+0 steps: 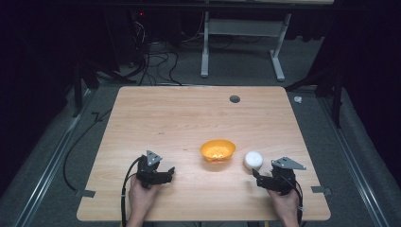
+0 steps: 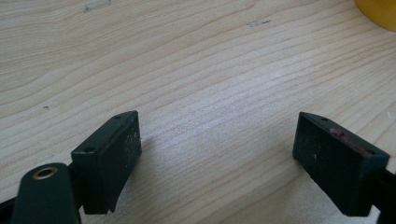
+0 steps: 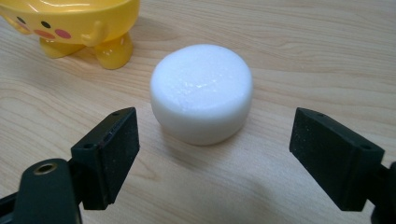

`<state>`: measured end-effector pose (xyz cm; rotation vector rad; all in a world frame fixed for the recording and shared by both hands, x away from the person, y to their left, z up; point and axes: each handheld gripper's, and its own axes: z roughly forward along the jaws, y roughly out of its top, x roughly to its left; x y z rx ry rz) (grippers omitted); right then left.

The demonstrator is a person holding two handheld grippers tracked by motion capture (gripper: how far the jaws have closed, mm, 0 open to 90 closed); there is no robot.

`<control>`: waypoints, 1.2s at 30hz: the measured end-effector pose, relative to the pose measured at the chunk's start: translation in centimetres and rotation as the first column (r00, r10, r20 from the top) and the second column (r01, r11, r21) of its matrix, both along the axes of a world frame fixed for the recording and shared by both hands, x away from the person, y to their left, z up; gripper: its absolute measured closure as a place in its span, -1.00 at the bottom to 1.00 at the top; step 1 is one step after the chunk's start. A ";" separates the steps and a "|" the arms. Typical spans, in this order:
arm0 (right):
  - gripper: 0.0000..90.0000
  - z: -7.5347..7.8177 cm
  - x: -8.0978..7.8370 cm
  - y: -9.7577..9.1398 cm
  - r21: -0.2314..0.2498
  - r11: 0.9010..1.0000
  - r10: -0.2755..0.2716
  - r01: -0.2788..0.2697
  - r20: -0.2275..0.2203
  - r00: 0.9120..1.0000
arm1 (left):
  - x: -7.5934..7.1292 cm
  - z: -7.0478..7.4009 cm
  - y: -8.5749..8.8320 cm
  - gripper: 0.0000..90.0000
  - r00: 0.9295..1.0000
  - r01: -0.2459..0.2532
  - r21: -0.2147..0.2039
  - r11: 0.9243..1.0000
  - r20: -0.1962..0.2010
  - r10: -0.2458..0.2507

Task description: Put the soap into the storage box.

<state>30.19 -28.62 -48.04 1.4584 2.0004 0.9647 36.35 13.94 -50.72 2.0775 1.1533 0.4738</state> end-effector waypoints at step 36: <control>-0.68 -1.4 4.4 2.4 -0.040 0.999 0.005 -0.007 -0.053 0.999 | 0.0 0.0 0.0 -0.65 1.000 0.000 0.000 1.000 0.000 0.000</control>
